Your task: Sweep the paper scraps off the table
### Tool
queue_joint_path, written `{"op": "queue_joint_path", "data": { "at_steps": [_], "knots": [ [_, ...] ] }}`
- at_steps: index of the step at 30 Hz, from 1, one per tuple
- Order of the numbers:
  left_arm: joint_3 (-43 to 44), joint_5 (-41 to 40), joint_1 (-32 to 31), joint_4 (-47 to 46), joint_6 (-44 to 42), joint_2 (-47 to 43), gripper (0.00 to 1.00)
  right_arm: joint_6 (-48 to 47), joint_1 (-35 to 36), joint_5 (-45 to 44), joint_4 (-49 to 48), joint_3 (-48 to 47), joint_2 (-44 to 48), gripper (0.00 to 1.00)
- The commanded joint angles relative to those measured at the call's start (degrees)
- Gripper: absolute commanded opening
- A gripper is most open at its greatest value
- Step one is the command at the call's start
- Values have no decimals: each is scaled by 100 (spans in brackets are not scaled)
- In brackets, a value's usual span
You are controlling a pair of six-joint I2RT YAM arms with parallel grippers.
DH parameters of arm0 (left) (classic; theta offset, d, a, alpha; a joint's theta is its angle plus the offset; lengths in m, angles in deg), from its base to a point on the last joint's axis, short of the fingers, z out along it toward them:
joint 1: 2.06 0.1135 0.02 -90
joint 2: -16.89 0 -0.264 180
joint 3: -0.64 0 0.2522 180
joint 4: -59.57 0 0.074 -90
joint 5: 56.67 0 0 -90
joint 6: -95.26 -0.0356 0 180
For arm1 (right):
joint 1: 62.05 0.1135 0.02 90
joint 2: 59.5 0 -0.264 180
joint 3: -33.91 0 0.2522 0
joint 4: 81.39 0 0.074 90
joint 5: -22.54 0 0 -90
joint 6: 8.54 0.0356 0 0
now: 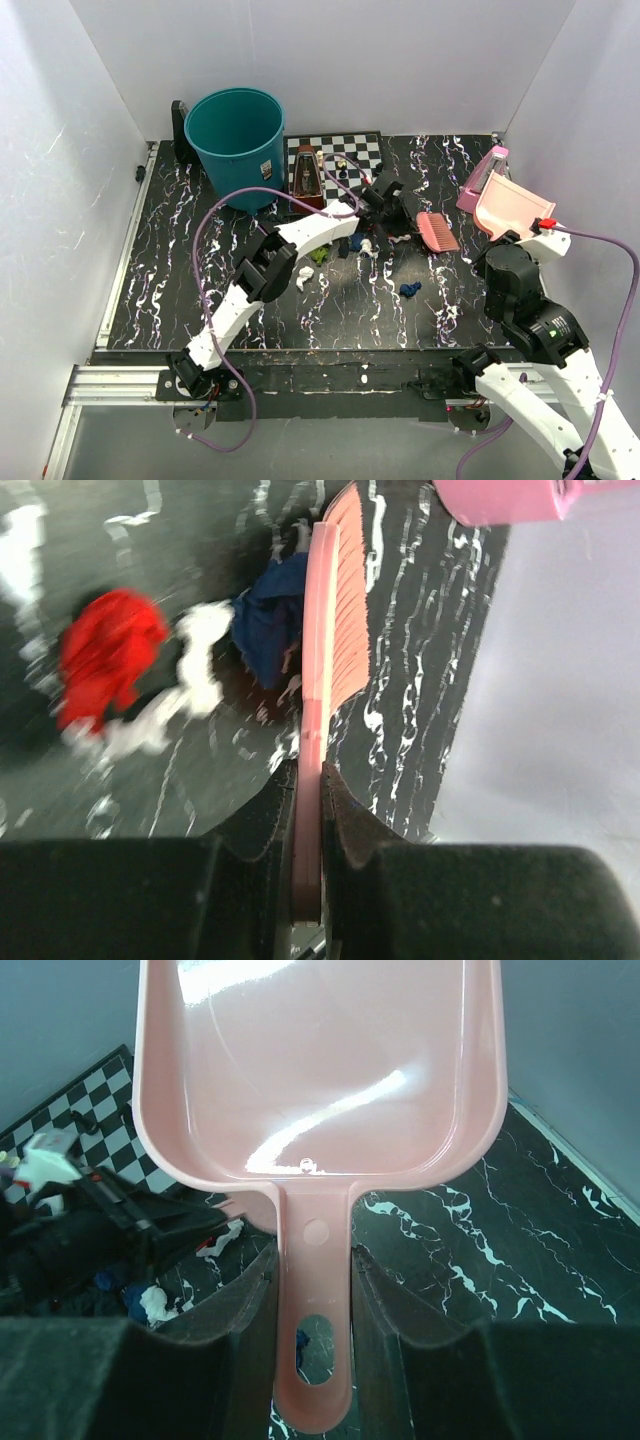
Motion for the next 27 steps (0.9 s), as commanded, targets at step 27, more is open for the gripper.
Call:
{"op": "queue_joint_path", "data": {
  "at_steps": [27],
  "knots": [
    [-4209, 947, 120, -691, -1620, -4757, 0, 298, -4, 450, 46, 106, -217, 1]
  ]
}}
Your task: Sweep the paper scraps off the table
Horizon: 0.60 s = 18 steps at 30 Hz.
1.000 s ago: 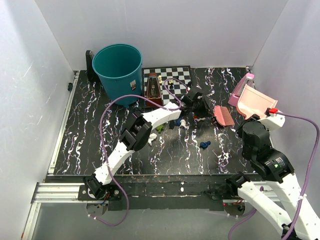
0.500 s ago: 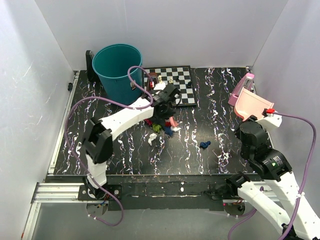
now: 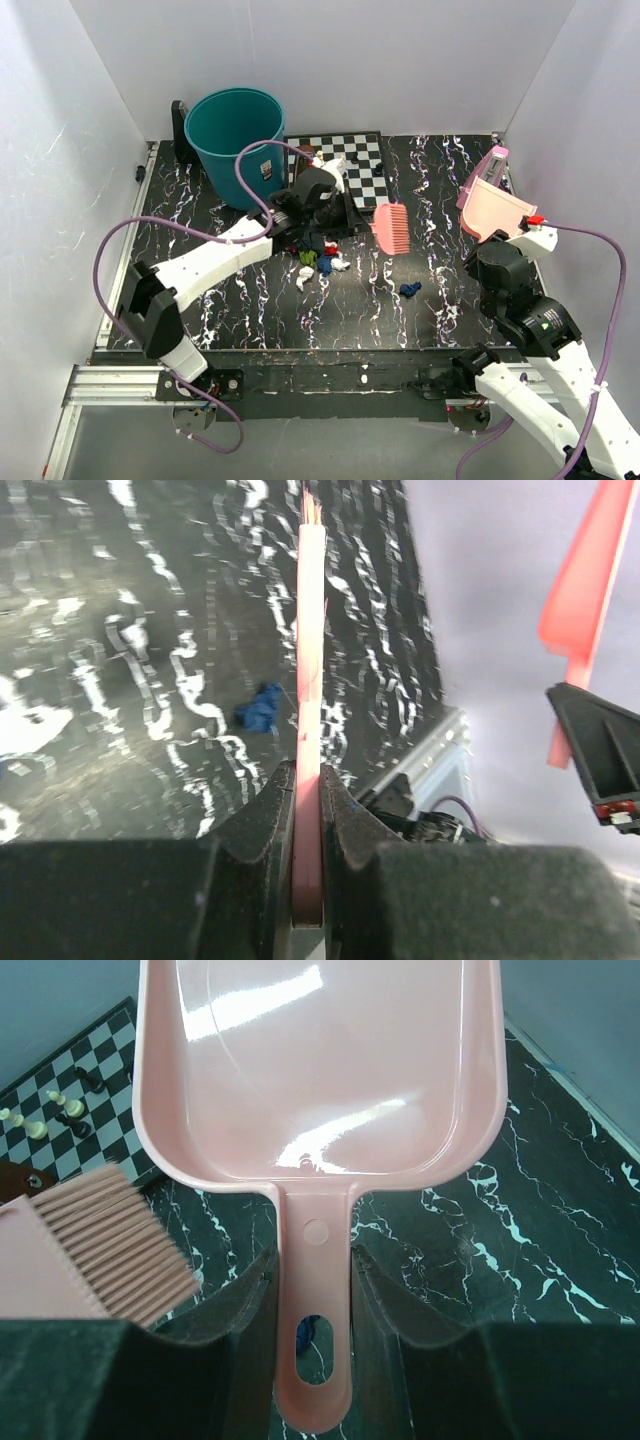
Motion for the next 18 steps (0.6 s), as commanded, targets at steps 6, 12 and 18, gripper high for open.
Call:
{"op": "queue_joint_path", "data": {
  "at_steps": [6, 12, 18],
  "knots": [
    [1212, 2105, -533, -1145, 680, 1978, 0, 47, -13, 114, -83, -3, -58, 1],
    [1766, 1888, -630, 19, 410, 2525, 0, 3, -13, 158, -22, -56, -102, 1],
    [1812, -44, -630, 1973, -602, 2183, 0, -94, -13, 368, -171, 23, -180, 1]
  ]
}}
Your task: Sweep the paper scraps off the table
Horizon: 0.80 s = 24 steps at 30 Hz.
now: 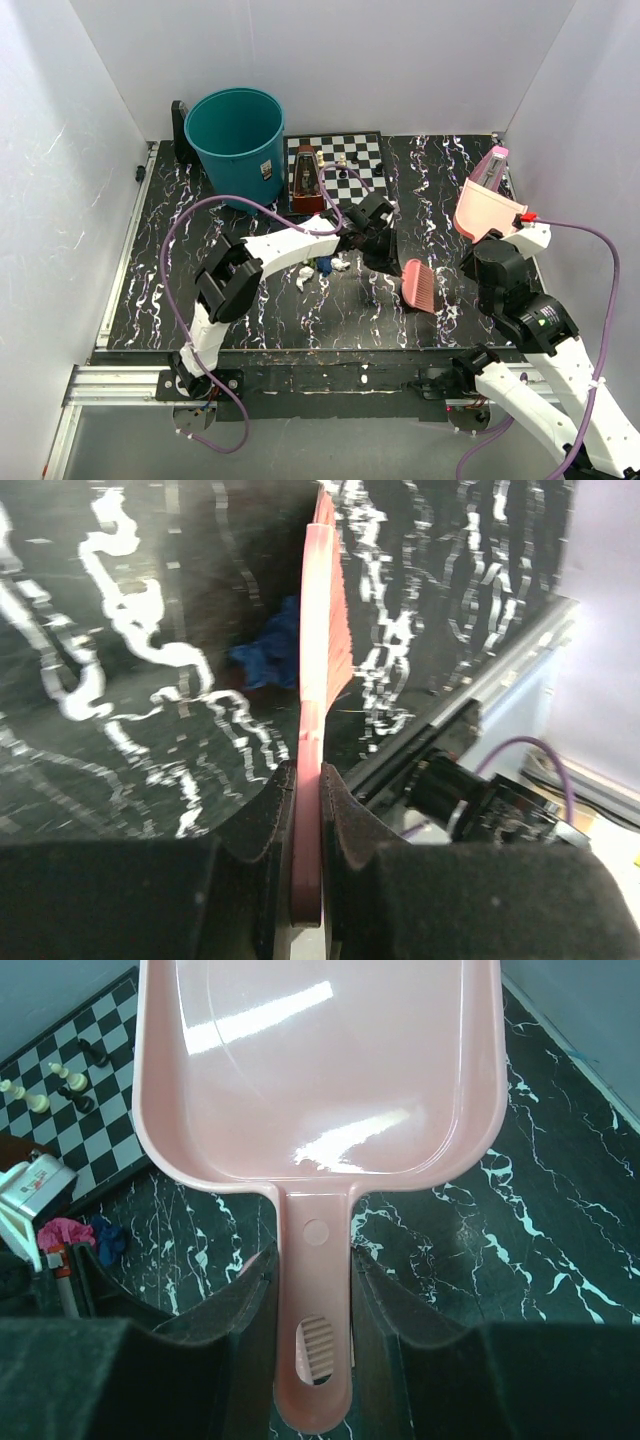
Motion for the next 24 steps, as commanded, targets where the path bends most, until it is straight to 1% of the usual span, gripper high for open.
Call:
{"op": "queue_joint_path", "data": {
  "at_steps": [1, 2, 3, 5, 9, 12, 17, 20, 24],
  "knots": [
    [164, -1709, 69, 1707, -819, -731, 0, -107, -13, 133, -224, 23, -84, 1],
    [137, -1974, 60, 1962, -907, -819, 0, -151, -22, 220, -294, 40, -111, 1],
    [128, -2412, 60, 2147, -995, -933, 0, -230, -13, 351, -364, 49, -146, 1],
    [102, -2906, 69, 2491, -1162, -1126, 0, -361, -22, 589, -487, 76, -242, 1],
    [180, -3680, 95, 3071, -1443, -1487, 0, -476, -13, 1046, -593, 76, -585, 1],
    [391, -3866, 174, 3458, -1531, -1619, 0, -485, -13, 1328, -532, 23, -918, 1],
    [524, -4094, 271, 3801, -1707, -2031, 0, -617, -13, 1890, -400, -21, -1437, 1],
    [576, -4226, 403, 4021, -1778, -2365, 0, -906, -13, 2425, -514, 75, -1569, 1],
    [524, -4156, 745, 4171, -1997, -2910, 0, -1161, -4, 3102, -471, 85, -1797, 1]
  ]
}}
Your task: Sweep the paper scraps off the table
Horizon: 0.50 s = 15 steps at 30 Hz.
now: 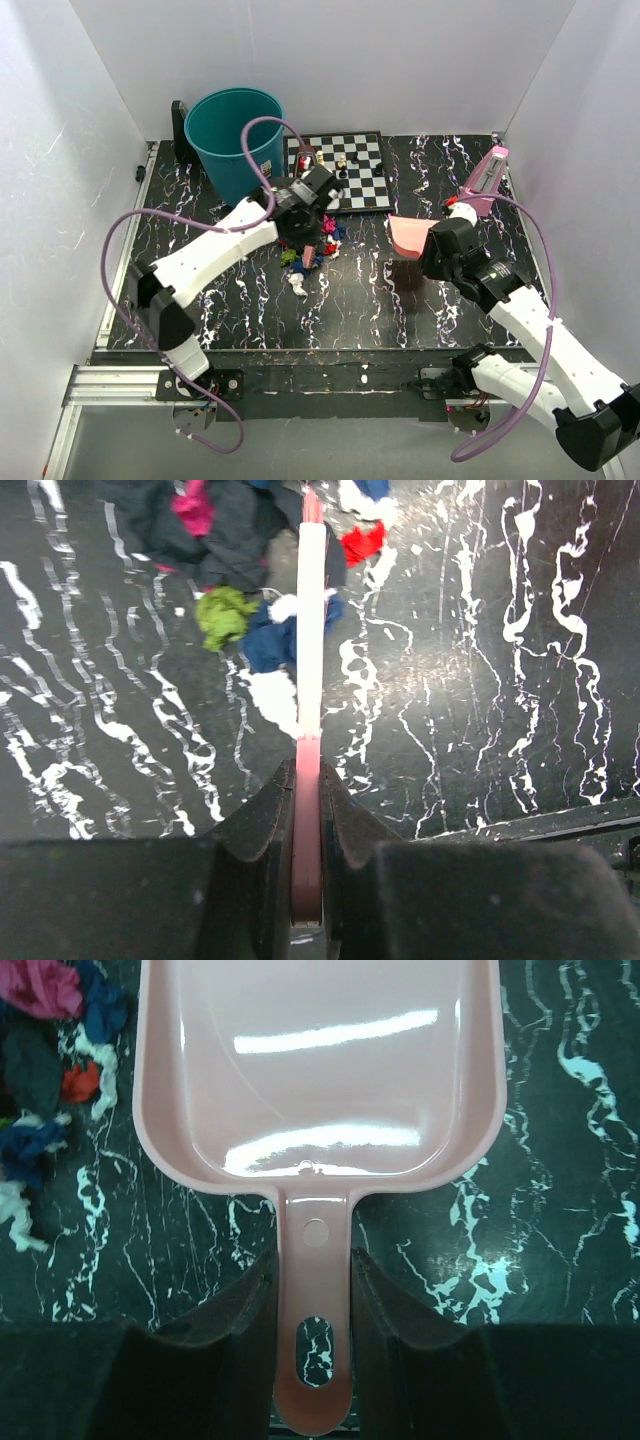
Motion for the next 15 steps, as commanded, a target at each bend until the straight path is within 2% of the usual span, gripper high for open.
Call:
{"op": "queue_joint_path", "data": {
  "at_steps": [1, 4, 7, 11, 15],
  "knots": [
    [189, -266, 391, 328, -336, -987, 0, -469, -4, 974, -55, -38, -227, 1],
    [136, -178, 646, 346, -512, -1286, 0, -671, 66, 1361, 16, -56, -403, 1],
    [136, -405, 805, 416, -688, -1454, 0, -821, 320, 1380, 7, 14, -543, 1],
    [-109, -1292, 858, 259, -995, -1568, 0, -935, 1074, 1117, 25, -38, -938, 1],
    [-653, -1452, 893, -347, -1259, -1446, 0, -1041, 1919, 932, 139, -249, -1422, 1]
  ]
}}
